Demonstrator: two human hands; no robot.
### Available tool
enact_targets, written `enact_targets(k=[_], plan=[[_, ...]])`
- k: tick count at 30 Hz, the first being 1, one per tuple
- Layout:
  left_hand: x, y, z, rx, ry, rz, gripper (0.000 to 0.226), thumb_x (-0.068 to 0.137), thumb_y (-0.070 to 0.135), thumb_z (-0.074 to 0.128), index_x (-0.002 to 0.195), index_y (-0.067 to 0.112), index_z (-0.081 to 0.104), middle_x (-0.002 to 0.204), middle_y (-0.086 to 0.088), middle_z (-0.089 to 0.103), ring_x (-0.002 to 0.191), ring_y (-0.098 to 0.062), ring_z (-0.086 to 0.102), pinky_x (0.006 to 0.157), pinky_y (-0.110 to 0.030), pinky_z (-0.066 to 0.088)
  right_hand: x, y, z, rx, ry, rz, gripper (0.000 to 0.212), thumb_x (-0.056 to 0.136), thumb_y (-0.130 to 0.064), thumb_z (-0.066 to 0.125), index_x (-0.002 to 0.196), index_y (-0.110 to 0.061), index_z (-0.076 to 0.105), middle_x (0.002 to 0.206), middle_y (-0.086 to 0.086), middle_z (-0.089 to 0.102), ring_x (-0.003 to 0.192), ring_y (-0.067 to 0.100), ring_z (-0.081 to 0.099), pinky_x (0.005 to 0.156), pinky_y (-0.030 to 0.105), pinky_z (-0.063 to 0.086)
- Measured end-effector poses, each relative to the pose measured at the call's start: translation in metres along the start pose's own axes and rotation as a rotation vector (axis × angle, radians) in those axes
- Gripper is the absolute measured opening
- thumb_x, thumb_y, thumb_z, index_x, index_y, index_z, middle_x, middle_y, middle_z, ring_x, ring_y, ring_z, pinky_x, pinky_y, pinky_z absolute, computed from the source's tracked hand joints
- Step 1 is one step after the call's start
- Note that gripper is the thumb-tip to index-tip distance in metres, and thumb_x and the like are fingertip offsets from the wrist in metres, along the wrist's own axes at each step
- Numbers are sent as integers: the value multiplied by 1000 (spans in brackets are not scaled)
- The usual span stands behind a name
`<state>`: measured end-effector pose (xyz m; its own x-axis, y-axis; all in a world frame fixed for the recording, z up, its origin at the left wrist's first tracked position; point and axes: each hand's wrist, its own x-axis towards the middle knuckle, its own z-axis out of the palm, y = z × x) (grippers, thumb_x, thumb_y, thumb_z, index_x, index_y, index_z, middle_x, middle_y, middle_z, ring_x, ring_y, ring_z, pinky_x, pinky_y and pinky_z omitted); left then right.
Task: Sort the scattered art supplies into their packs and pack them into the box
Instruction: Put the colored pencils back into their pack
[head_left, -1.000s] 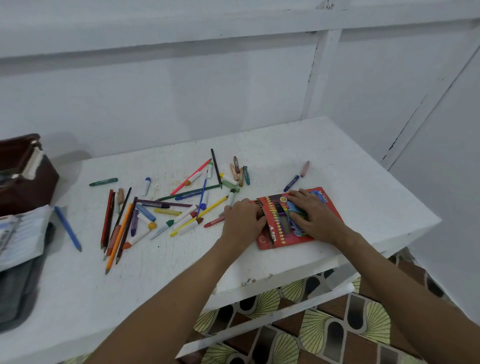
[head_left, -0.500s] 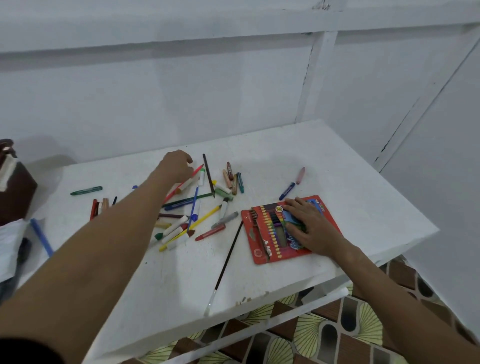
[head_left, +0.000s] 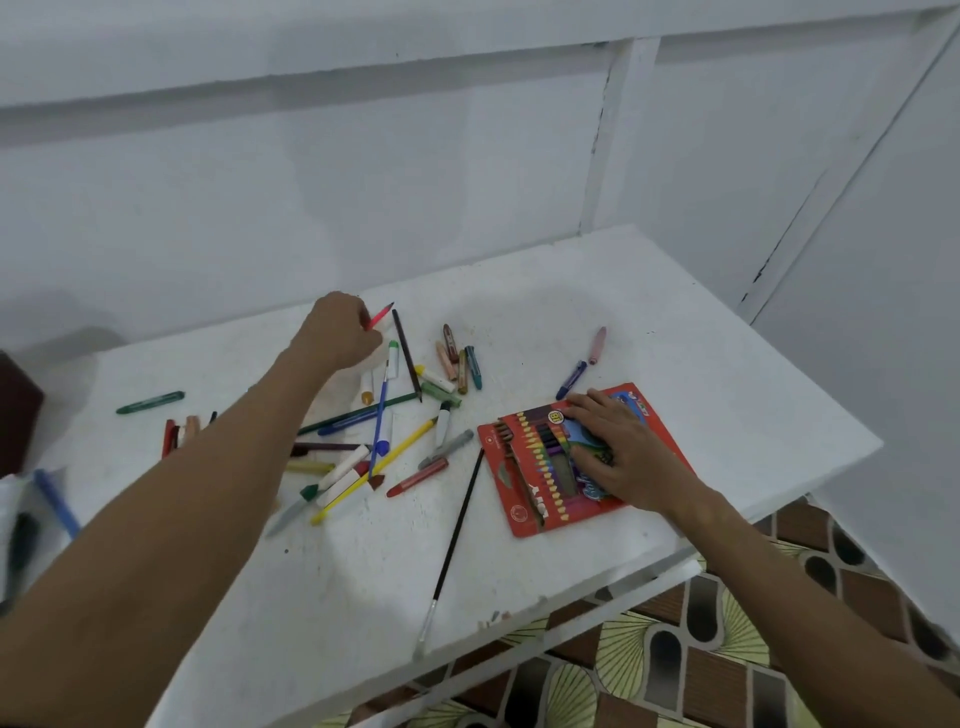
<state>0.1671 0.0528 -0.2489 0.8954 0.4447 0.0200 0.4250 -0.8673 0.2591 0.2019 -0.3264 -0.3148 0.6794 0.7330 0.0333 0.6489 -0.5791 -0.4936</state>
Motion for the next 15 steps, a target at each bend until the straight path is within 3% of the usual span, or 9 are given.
enact_targets(k=[5, 10, 15], plan=[[-9, 21, 0, 272, -202, 393, 20, 78, 13, 66, 97, 18, 66, 97, -1, 62, 86, -18, 56, 74, -32, 48, 1, 0, 0, 11, 1, -7, 62, 88, -52, 41, 144, -25, 36, 153, -8, 28, 144, 12, 15, 117, 31, 13], [-3, 25, 18, 460, -217, 515, 33, 83, 9, 57, 107, 27, 69, 97, 2, 63, 88, -21, 61, 70, -29, 40, 1, -1, 0, 1, 0, -12, 62, 88, -51, 40, 144, -24, 36, 153, -8, 28, 144, 11, 15, 115, 27, 11], [-2, 30, 17, 568, -231, 509, 18, 82, 10, 56, 84, 23, 69, 80, 2, 60, 72, -18, 55, 74, -33, 36, 1, 1, 0, 2, 6, -20, 62, 88, -50, 41, 144, -23, 37, 153, -7, 29, 143, 10, 14, 113, 25, 10]])
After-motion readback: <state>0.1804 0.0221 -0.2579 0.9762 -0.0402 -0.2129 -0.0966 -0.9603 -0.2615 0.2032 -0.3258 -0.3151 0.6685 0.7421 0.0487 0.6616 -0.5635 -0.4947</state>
